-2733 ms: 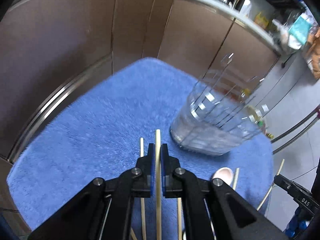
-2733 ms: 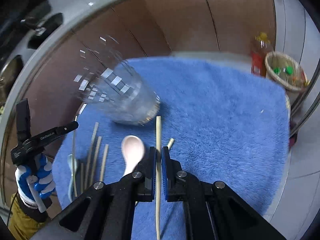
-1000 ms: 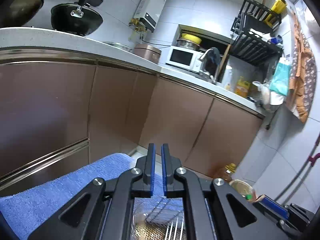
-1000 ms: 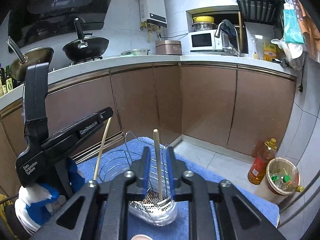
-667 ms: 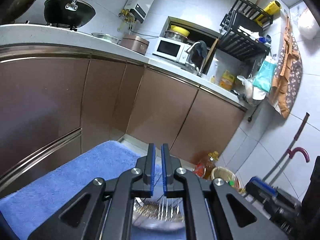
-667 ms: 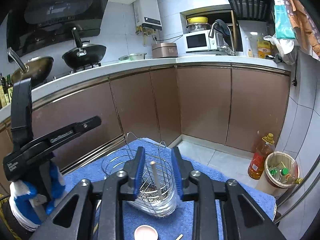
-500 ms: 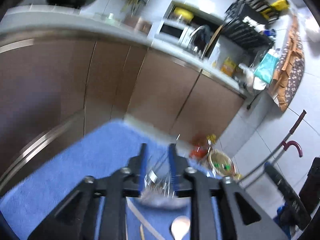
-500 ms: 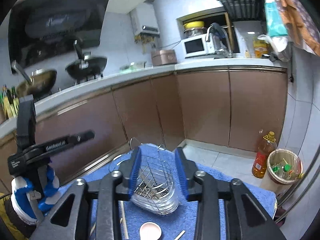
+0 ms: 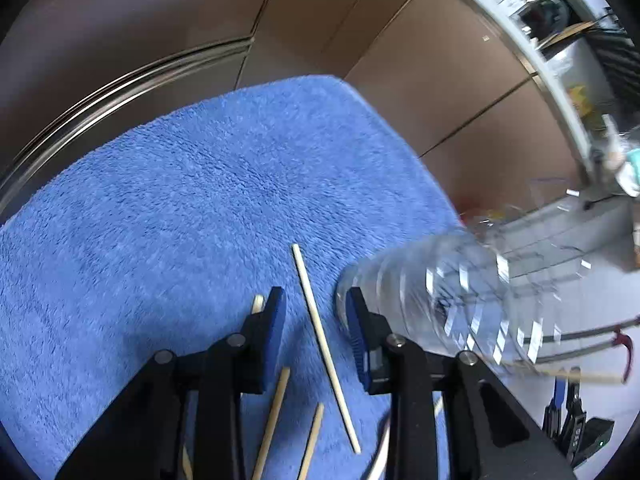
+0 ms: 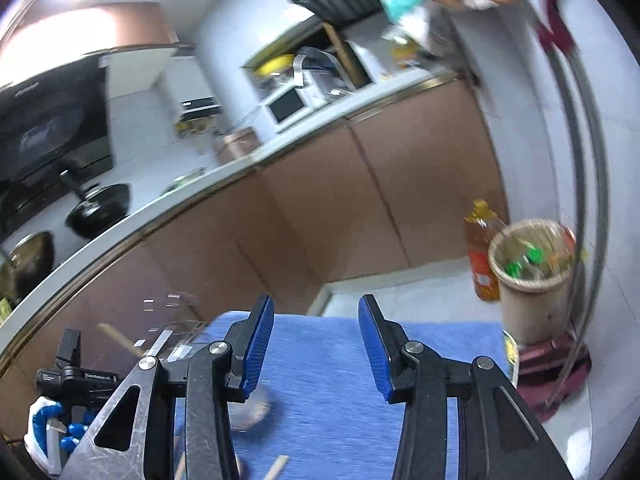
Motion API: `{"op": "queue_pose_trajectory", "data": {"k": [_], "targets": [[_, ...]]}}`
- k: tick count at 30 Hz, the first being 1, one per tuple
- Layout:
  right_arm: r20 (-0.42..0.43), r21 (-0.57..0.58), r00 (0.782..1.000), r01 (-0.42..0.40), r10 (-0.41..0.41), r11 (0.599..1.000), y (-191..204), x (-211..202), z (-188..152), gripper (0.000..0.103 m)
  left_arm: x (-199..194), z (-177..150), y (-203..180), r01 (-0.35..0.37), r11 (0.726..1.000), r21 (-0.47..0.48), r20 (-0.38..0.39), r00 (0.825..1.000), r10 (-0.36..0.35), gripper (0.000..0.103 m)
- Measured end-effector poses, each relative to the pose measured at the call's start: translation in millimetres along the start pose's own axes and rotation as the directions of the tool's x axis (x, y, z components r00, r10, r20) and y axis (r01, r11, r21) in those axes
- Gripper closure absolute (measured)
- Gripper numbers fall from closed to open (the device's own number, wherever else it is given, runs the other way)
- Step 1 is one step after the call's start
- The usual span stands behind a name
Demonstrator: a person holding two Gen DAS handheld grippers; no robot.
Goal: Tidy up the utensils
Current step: 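Open both grippers over the holder and withdraw them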
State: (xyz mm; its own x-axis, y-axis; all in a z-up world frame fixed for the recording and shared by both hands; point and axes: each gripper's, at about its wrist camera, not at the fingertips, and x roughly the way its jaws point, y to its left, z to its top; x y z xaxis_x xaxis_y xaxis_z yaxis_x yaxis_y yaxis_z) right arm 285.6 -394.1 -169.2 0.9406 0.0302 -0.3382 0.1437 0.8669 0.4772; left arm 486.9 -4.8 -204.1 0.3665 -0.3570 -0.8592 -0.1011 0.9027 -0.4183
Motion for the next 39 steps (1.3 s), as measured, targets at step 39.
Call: {"op": "queue_pose_trajectory", "data": {"k": [39], "targets": [[-0.044, 0.158, 0.998, 0.052, -0.046, 0.986, -46, -3, -1, 0.055, 53, -13, -23, -0.173, 0.982, 0.076, 0.030, 0.985, 0.171, 0.099]]}}
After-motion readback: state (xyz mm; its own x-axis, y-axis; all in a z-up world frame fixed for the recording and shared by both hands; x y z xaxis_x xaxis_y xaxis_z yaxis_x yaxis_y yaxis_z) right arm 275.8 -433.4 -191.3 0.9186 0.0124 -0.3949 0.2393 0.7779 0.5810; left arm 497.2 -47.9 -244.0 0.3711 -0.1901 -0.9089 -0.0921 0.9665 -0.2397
